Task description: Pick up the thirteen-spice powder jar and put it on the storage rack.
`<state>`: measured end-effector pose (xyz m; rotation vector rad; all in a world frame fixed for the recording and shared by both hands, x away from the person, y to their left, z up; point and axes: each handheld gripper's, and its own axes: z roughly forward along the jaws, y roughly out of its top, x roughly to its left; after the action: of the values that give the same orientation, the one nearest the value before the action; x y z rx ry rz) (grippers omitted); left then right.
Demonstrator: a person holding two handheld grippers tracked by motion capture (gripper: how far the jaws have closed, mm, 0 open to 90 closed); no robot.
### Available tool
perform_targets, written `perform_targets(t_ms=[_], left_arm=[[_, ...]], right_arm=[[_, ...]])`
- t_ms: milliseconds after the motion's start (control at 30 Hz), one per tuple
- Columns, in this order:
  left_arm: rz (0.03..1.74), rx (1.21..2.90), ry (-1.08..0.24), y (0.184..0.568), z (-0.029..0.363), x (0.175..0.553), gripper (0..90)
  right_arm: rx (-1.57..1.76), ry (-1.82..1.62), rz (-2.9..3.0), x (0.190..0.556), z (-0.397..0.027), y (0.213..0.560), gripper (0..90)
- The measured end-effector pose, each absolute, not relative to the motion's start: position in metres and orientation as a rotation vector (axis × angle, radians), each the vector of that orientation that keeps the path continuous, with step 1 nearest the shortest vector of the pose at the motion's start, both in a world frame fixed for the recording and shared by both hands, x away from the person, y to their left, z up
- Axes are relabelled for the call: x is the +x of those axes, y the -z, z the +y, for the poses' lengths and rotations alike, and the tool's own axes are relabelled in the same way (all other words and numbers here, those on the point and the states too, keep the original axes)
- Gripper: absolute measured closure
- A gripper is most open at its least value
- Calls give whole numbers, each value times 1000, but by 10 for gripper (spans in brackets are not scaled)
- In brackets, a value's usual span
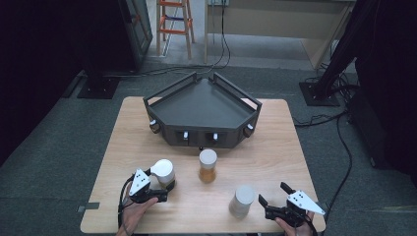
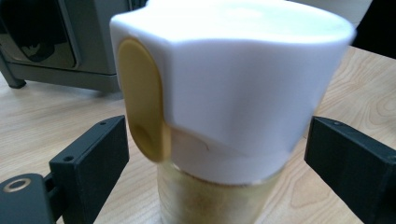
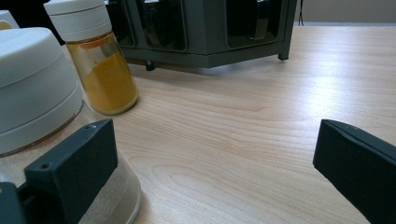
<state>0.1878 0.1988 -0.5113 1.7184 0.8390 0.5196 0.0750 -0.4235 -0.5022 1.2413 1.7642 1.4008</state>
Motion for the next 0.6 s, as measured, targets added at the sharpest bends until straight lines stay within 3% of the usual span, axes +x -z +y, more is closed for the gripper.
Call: perform_targets(t_ms=[100, 133, 233, 600], left_arm=[[836, 1723, -512, 512, 198, 192, 160], [833, 1721, -508, 512, 198, 193, 230], [826, 1720, -496, 513, 198, 195, 288], [819, 1727, -518, 509, 197, 194, 300]], right_arm=[[1240, -1403, 1767, 75, -424, 502, 0], [1240, -1403, 1768, 75, -424, 502, 0], [1241, -1405, 1766, 75, -424, 503, 0], [1242, -1408, 1766, 75, -424, 503, 0]])
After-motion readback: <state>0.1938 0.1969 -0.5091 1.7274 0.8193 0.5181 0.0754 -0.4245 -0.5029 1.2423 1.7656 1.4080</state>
